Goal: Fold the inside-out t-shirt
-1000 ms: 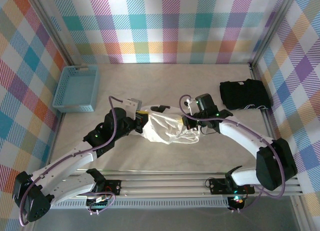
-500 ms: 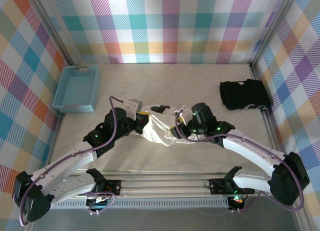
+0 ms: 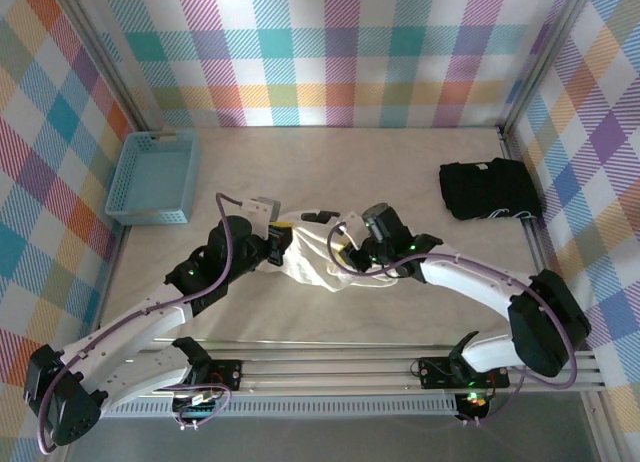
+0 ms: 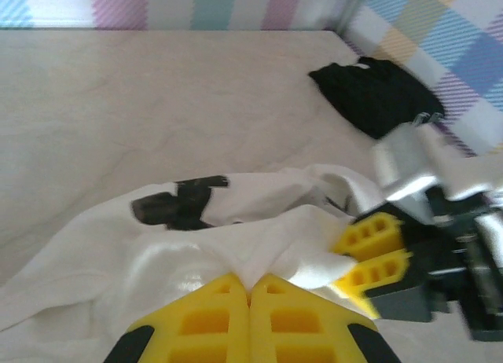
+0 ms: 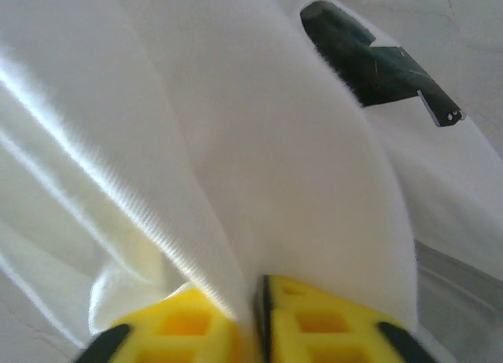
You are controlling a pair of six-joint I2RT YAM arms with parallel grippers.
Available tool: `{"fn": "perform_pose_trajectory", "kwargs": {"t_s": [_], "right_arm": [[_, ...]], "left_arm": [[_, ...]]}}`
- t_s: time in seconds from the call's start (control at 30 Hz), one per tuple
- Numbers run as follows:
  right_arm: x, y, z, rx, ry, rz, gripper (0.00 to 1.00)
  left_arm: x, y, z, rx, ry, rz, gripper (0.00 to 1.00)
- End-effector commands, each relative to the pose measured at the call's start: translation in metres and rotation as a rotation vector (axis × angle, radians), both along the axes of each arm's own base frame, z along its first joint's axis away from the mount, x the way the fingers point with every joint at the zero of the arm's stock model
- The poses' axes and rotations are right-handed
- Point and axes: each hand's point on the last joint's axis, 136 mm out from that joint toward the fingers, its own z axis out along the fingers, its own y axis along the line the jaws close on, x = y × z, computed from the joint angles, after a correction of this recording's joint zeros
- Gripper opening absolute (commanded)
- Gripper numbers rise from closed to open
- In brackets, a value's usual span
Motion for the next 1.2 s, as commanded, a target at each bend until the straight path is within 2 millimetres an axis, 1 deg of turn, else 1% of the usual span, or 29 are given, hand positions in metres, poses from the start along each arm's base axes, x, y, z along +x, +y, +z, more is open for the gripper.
{"fn": "perform_pose_trajectory", "kwargs": {"t_s": [0.0,0.03,0.13,0.17,0.2,0.27,0.3,0.37,0.43,0.5,0.57,0.63,0.73,0.8,0.87,0.9,0.97,1.07,1.17], "right_arm": [[-0.014,0.014,0.037,0.158,0.039,0.091,0.02],[-0.018,0.017,0.042,0.199,0.070,0.098,0.00],[-0.035,0.028,0.064,0.336,0.135,0.190,0.00],[-0.039,0.031,0.071,0.378,0.151,0.222,0.00],[-0.043,0.033,0.078,0.416,0.167,0.248,0.00],[-0.045,0.035,0.088,0.472,0.185,0.270,0.00],[-0.044,0.036,0.093,0.502,0.194,0.276,0.00],[-0.040,0.036,0.097,0.544,0.214,0.270,0.00],[-0.033,0.035,0.097,0.563,0.235,0.246,0.00],[-0.025,0.033,0.094,0.569,0.250,0.216,0.00],[-0.019,0.031,0.092,0.574,0.256,0.188,0.00],[-0.011,0.028,0.091,0.579,0.263,0.159,0.00],[-0.004,0.027,0.090,0.585,0.274,0.133,0.00],[-0.001,0.027,0.088,0.582,0.283,0.119,0.00],[0.001,0.028,0.086,0.580,0.291,0.113,0.00],[0.001,0.028,0.086,0.581,0.291,0.115,0.00],[-0.002,0.028,0.086,0.579,0.291,0.128,0.00],[-0.006,0.026,0.084,0.559,0.284,0.145,0.00],[-0.009,0.022,0.082,0.544,0.280,0.142,0.00]], "left_arm": [[0.020,0.027,-0.001,0.046,-0.004,0.178,0.00],[0.025,0.034,-0.003,0.060,-0.001,0.226,0.00],[0.040,0.060,-0.010,0.126,0.016,0.400,0.00],[0.044,0.068,-0.013,0.154,0.026,0.441,0.02],[0.049,0.074,-0.019,0.193,0.050,0.471,0.08],[0.056,0.078,-0.027,0.261,0.085,0.495,0.13],[0.055,0.079,-0.035,0.308,0.116,0.491,0.16],[0.053,0.072,-0.040,0.316,0.140,0.447,0.26],[0.044,0.060,-0.041,0.251,0.143,0.365,0.45],[0.033,0.047,-0.033,0.149,0.117,0.278,0.59],[0.018,0.035,-0.028,0.060,0.107,0.188,0.67],[0.003,0.022,-0.025,-0.013,0.117,0.092,0.70],[-0.015,0.002,-0.029,-0.064,0.158,-0.019,0.72],[-0.023,-0.010,-0.035,-0.069,0.171,-0.073,0.75],[-0.027,-0.020,-0.042,-0.055,0.176,-0.102,0.78],[-0.026,-0.022,-0.046,-0.042,0.183,-0.103,0.78],[-0.017,-0.024,-0.053,-0.004,0.193,-0.079,0.79],[-0.003,-0.031,-0.057,0.055,0.180,-0.080,0.79],[0.006,-0.042,-0.059,0.095,0.173,-0.109,0.79]]}}
